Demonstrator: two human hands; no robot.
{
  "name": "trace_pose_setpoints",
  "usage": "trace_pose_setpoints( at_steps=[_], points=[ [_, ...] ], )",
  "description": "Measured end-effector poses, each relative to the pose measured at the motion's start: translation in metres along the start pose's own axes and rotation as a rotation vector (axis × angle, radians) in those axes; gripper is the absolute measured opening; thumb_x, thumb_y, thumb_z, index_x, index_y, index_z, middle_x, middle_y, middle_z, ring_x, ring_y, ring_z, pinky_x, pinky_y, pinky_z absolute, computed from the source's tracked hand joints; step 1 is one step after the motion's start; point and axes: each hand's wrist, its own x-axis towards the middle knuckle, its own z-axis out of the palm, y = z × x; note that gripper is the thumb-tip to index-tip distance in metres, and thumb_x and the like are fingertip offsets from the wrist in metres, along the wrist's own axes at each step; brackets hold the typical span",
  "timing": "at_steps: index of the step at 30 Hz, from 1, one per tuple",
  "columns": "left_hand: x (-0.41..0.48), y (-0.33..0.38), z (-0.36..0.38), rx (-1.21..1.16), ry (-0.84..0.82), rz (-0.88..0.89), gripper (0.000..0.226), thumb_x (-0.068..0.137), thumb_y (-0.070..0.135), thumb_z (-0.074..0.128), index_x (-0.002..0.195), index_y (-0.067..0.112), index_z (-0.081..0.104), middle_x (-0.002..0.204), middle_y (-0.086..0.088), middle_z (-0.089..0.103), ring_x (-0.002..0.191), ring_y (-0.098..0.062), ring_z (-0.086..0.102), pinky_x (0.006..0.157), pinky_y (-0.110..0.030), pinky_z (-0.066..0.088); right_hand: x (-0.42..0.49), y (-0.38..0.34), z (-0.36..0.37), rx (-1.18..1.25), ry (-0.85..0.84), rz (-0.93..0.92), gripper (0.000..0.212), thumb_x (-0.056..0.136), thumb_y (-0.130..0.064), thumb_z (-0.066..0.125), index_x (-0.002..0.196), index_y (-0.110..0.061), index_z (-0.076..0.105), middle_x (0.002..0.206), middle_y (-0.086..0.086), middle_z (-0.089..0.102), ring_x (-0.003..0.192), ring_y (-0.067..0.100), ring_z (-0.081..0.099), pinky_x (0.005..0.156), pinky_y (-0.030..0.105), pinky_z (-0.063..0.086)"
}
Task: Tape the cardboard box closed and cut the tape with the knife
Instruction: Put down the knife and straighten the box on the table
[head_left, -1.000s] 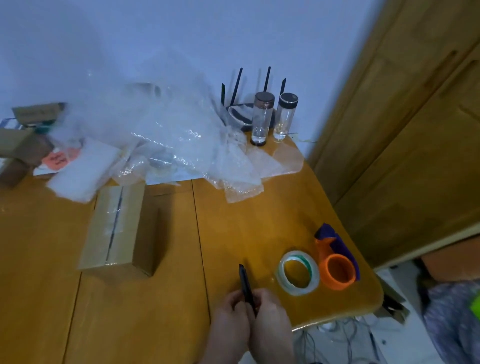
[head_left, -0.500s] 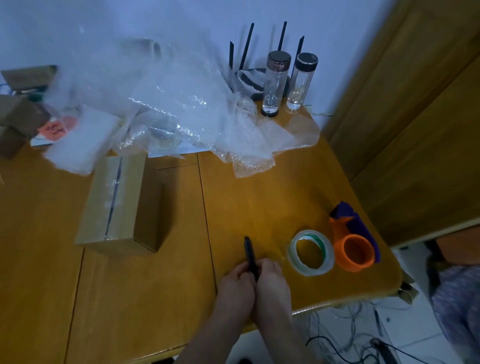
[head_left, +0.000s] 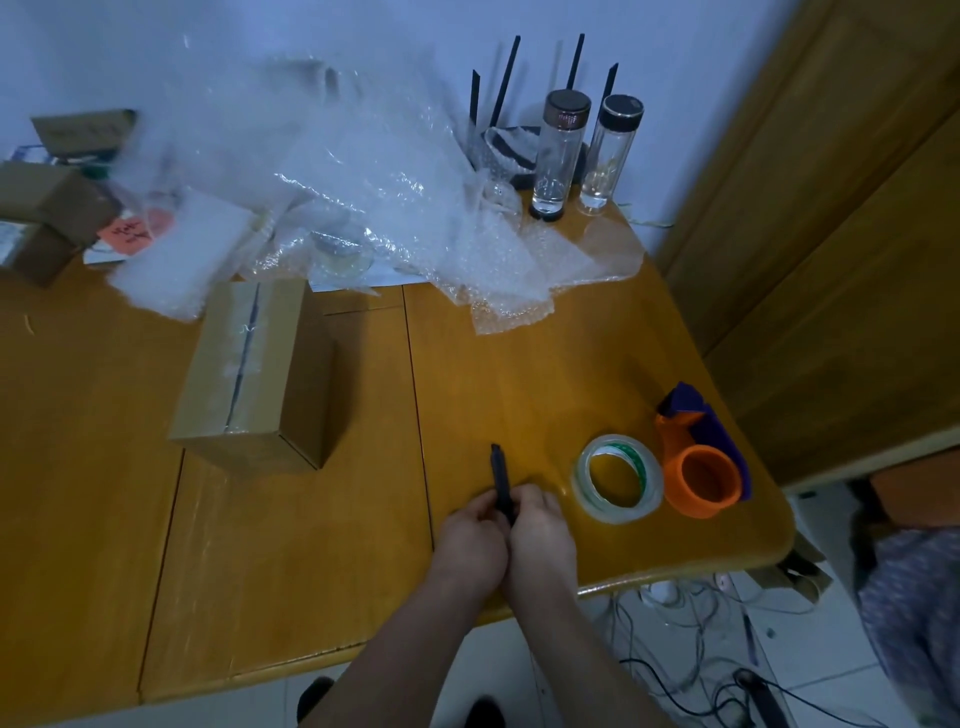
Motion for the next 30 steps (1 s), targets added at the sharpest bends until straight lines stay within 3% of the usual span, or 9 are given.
trace_pose_setpoints(
  at_steps=[9, 12, 13, 16, 20, 23, 25, 28, 30],
  points=[
    [-0.002, -0.002, -0.001, -0.018, -0.045, 0.006, 0.047, 0.105, 0.011, 0.039, 0.15, 0.018, 0.049, 0.122, -0.005, 0.071, 0.095, -0.013, 0.067, 0.076, -0.021, 0.054, -0.003, 0.0, -0.004, 0.029, -0.019, 0.004, 0.032, 0.102, -0.029, 0.055, 0.132, -0.018, 0.057, 0.125, 0.006, 0.06, 0.111, 0.024, 0.063, 0.091, 0.037, 0.056],
    [-0.011, 0.0, -0.013, -0.051, -0.04, -0.007, 0.049, 0.105, 0.011, 0.038, 0.152, 0.02, 0.045, 0.131, -0.002, 0.065, 0.107, -0.012, 0.062, 0.091, -0.025, 0.053, -0.008, -0.007, -0.015, 0.043, 0.037, -0.023, 0.037, 0.101, -0.034, 0.056, 0.135, -0.019, 0.057, 0.125, 0.004, 0.061, 0.11, 0.022, 0.064, 0.088, 0.035, 0.056],
    [-0.013, 0.0, -0.022, -0.059, 0.008, -0.004, 0.046, 0.105, 0.012, 0.037, 0.149, 0.02, 0.047, 0.133, -0.003, 0.065, 0.112, -0.016, 0.061, 0.097, -0.03, 0.053, -0.009, -0.013, -0.019, 0.051, 0.059, -0.049, 0.039, 0.101, -0.036, 0.056, 0.136, -0.019, 0.057, 0.125, 0.003, 0.062, 0.11, 0.021, 0.064, 0.087, 0.034, 0.055],
    [-0.021, 0.001, -0.062, -0.144, 0.23, 0.064, 0.033, 0.106, 0.014, 0.039, 0.132, 0.021, 0.058, 0.115, -0.004, 0.07, 0.102, -0.022, 0.066, 0.092, -0.037, 0.056, -0.013, -0.047, -0.029, 0.127, 0.05, -0.128, 0.044, 0.101, -0.042, 0.054, 0.14, -0.022, 0.056, 0.131, -0.001, 0.062, 0.117, 0.018, 0.063, 0.091, 0.031, 0.055],
    [-0.045, 0.013, -0.132, -0.321, 0.55, 0.198, 0.024, 0.106, 0.024, 0.046, 0.122, 0.022, 0.063, 0.104, 0.0, 0.07, 0.102, -0.02, 0.065, 0.099, -0.044, 0.054, -0.017, -0.111, -0.028, 0.318, -0.127, -0.171, 0.052, 0.101, -0.048, 0.051, 0.148, -0.026, 0.048, 0.141, -0.007, 0.057, 0.124, 0.012, 0.056, 0.099, 0.027, 0.05],
    [-0.051, 0.02, -0.185, -0.371, 0.777, 0.282, 0.02, 0.102, 0.033, 0.05, 0.116, 0.026, 0.063, 0.107, -0.002, 0.068, 0.099, -0.021, 0.065, 0.092, -0.047, 0.054, -0.02, -0.157, -0.021, 0.486, -0.309, -0.128, 0.057, 0.102, -0.048, 0.051, 0.153, -0.026, 0.041, 0.147, -0.005, 0.053, 0.122, 0.009, 0.054, 0.095, 0.024, 0.044],
    [-0.044, 0.022, -0.217, -0.33, 0.886, 0.296, 0.026, 0.097, 0.039, 0.053, 0.119, 0.027, 0.06, 0.118, -0.007, 0.065, 0.1, -0.026, 0.065, 0.09, -0.05, 0.056, -0.02, -0.181, -0.012, 0.54, -0.369, -0.11, 0.058, 0.102, -0.048, 0.05, 0.155, -0.027, 0.038, 0.151, -0.002, 0.05, 0.131, 0.015, 0.051, 0.101, 0.029, 0.045],
    [-0.033, 0.029, -0.242, -0.213, 0.78, 0.215, 0.048, 0.101, 0.036, 0.051, 0.145, 0.017, 0.049, 0.146, -0.012, 0.054, 0.128, -0.029, 0.056, 0.108, -0.043, 0.047, -0.017, -0.205, 0.002, 0.592, -0.393, -0.079, 0.059, 0.102, -0.047, 0.048, 0.156, -0.029, 0.035, 0.159, -0.001, 0.041, 0.143, 0.022, 0.043, 0.117, 0.041, 0.039],
    [-0.027, 0.031, -0.245, -0.254, 0.61, 0.158, 0.05, 0.106, 0.029, 0.045, 0.153, 0.012, 0.043, 0.154, -0.01, 0.048, 0.141, -0.027, 0.045, 0.109, -0.031, 0.035, -0.017, -0.216, 0.01, 0.598, -0.405, -0.065, 0.058, 0.103, -0.046, 0.047, 0.157, -0.03, 0.033, 0.161, -0.002, 0.04, 0.145, 0.022, 0.041, 0.12, 0.045, 0.035]
  ],
)
